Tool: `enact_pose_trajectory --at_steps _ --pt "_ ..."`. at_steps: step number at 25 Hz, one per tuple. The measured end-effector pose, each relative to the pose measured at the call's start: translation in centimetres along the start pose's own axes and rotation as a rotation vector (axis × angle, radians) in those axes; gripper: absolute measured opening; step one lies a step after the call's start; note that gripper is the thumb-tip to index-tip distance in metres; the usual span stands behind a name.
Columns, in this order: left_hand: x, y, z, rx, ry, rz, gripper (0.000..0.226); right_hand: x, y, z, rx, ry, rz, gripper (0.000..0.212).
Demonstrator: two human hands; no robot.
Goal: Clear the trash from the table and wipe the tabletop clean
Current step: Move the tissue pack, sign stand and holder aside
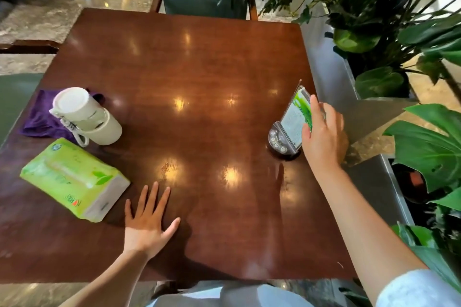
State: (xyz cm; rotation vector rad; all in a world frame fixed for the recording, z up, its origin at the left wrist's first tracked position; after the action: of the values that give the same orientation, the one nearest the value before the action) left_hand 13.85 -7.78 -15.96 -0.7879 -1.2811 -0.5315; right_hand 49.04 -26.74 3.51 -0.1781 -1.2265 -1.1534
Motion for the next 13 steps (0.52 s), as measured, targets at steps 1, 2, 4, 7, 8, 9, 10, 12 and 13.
enact_pose_trajectory --at_steps 1,2,4,7,8,9,10,12,13 --pt "0.1 0.0 0.0 0.001 -0.002 -0.001 0.082 0.0 -0.3 0.2 0.019 -0.064 0.017 0.064" --pt "0.1 0.0 0.0 0.003 -0.002 -0.002 0.082 -0.1 -0.5 0.4 0.015 -0.116 0.041 0.068" --pt "0.2 -0.1 -0.1 0.004 -0.003 -0.006 0.082 -0.4 -1.2 0.4 -0.043 -0.172 0.084 0.078" --pt "0.6 -0.1 -0.2 0.002 0.007 -0.015 0.078 -0.4 -2.0 1.8 -0.078 -0.175 0.069 0.081" --pt "0.6 -0.2 -0.2 0.002 0.006 -0.016 0.075 -0.7 -2.3 2.9 -0.055 -0.158 0.069 0.077" --pt "0.6 -0.2 -0.1 0.001 0.001 -0.015 0.075 -1.2 -2.8 4.2 -0.022 -0.129 0.082 0.073" --pt "0.6 -0.2 -0.1 -0.001 0.000 -0.012 0.076 -2.1 -3.5 5.6 0.020 -0.093 0.110 0.068" --pt "0.8 -0.2 -0.1 -0.004 -0.004 -0.016 0.077 -4.4 -5.2 9.1 0.125 -0.019 0.203 0.061" --pt "0.8 -0.3 0.0 -0.001 -0.009 -0.021 0.078 -5.8 -6.2 11.0 0.181 0.016 0.262 0.059"
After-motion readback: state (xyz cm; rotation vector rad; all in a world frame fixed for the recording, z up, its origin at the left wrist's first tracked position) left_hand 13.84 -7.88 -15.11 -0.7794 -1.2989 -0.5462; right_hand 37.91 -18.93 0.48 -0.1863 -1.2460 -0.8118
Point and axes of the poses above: each hand's wrist, its own y-axis towards the middle knuckle, its own x-axis out of the back of the hand, z = x × y, the point moved 8 cm from there along y, towards the middle knuckle, and after that the axes turned 13 degrees about y, right-handed, at the moved point
